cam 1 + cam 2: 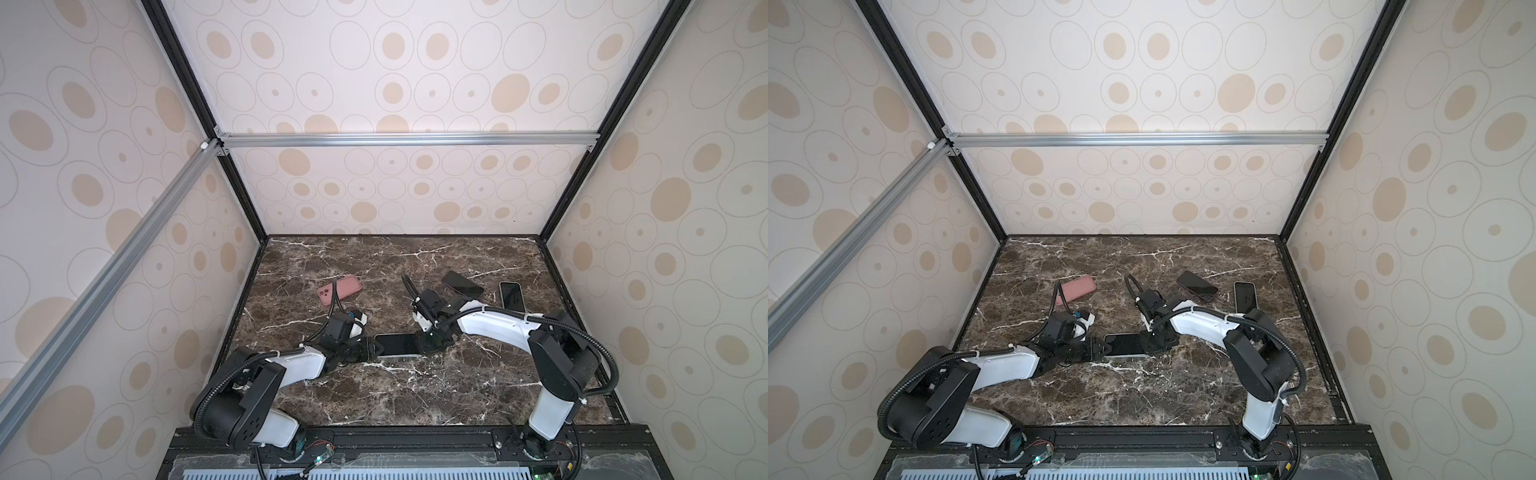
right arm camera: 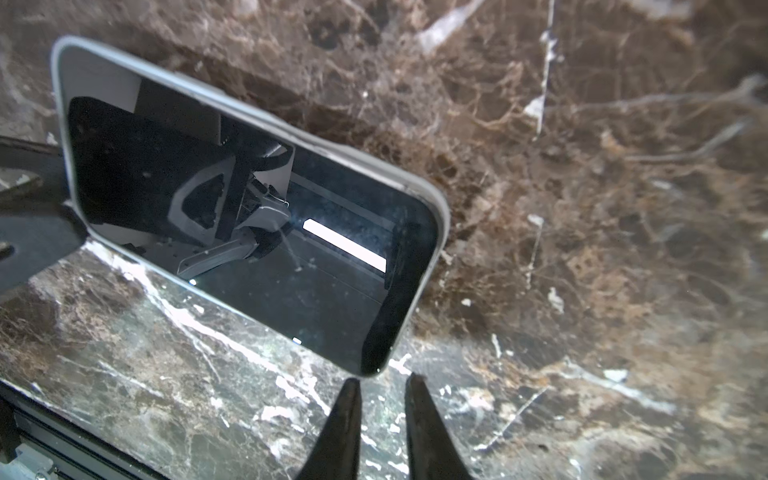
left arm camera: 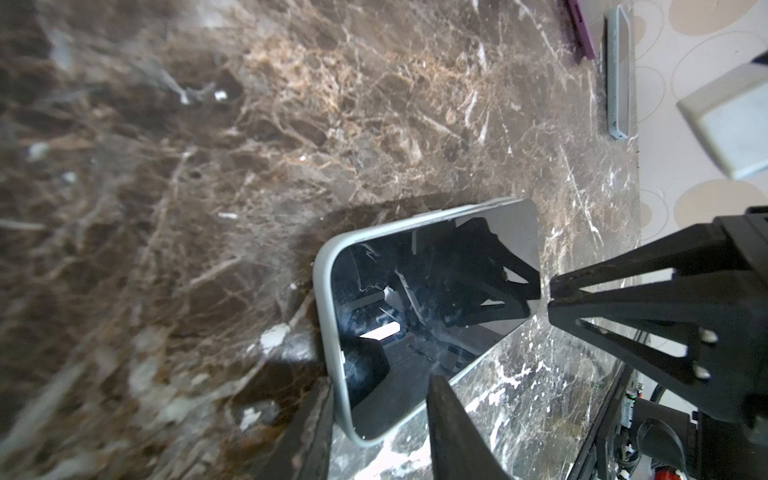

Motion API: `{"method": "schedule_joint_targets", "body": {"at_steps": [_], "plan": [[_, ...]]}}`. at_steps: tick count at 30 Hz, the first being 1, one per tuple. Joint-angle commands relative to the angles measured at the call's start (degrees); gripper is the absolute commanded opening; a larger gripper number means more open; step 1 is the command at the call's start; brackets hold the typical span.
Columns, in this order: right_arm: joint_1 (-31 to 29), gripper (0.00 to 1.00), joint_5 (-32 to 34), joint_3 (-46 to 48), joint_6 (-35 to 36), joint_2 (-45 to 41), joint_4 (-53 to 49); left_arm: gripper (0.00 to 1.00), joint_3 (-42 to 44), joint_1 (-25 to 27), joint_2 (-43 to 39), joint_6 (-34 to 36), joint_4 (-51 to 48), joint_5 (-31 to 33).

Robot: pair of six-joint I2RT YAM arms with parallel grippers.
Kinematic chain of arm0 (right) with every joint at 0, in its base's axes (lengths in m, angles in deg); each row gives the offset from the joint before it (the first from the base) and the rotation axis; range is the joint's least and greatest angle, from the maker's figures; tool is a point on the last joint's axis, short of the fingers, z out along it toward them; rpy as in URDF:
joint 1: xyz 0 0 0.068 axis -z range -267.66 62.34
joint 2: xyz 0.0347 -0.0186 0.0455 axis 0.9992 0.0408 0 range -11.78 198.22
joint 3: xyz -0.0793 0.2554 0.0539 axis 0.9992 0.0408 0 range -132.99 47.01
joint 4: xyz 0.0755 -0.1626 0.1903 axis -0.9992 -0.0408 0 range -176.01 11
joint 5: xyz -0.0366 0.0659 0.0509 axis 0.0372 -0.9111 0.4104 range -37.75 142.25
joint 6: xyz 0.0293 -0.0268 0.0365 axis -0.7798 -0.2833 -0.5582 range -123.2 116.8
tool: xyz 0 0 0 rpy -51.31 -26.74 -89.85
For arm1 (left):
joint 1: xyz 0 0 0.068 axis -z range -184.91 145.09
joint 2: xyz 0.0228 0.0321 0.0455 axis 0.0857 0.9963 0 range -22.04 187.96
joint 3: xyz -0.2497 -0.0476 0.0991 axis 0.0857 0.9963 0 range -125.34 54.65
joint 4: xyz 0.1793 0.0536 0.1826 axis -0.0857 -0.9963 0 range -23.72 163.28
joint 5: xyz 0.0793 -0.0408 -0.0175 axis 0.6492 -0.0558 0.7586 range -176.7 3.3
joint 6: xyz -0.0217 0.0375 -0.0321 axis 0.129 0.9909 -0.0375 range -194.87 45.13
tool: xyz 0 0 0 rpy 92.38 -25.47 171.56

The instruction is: Put the phone into the phone case

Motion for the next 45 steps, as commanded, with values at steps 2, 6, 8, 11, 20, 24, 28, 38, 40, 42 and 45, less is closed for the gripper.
{"method": "schedule_joint_targets", "body": {"at_steps": [2, 6, 8, 11, 20, 24, 28, 38, 40, 42, 45], "plan": [[0.5, 0.21, -4.0, 2.0, -0.1, 0.8, 3.0, 0.36, -0.7, 0.5, 0.3, 1.6, -5.0, 0.5], [1.2, 0.21, -5.8, 3.6, -1.2, 1.0, 6.3, 0.36, -0.9, 0.4, 0.2, 1.8, -5.4, 0.8], [1.8, 0.21, -6.7, 4.5, -1.5, 0.6, 7.7, 0.35, -0.9, 0.5, 0.2, 2.0, -5.7, 0.8], [2.4, 0.20, -7.4, 5.2, -1.5, -0.4, 8.2, 0.34, -1.0, 0.5, 0.1, 2.1, -5.9, 0.9], [3.4, 0.30, -6.6, 5.3, -1.4, -2.8, 7.5, 0.33, -0.9, 0.5, 1.2, 1.6, -4.7, 0.7], [3.6, 0.29, -6.6, 4.9, -1.4, -3.2, 7.5, 0.33, -1.0, 0.5, 1.4, 1.8, -4.8, 0.7], [3.7, 0.27, -6.9, 4.6, -1.4, -2.6, 8.0, 0.33, -1.1, 0.5, 1.4, 1.8, -4.8, 0.9], [3.7, 0.17, -8.0, 5.3, -1.7, -0.7, 10.5, 0.31, -1.5, 0.5, 1.6, 2.0, -5.2, 0.7], [3.7, 0.16, -8.6, 5.3, -1.7, -0.2, 10.9, 0.30, -1.7, 0.4, 1.8, 2.1, -5.2, 0.7], [3.7, 0.15, -9.2, 5.3, -1.8, 0.5, 11.5, 0.30, -1.8, 0.4, 2.1, 2.2, -5.2, 0.6], [3.7, 0.15, -9.9, 5.8, -2.2, 1.6, 12.8, 0.30, -1.9, 0.4, 2.6, 2.4, -4.9, 0.6]]}}
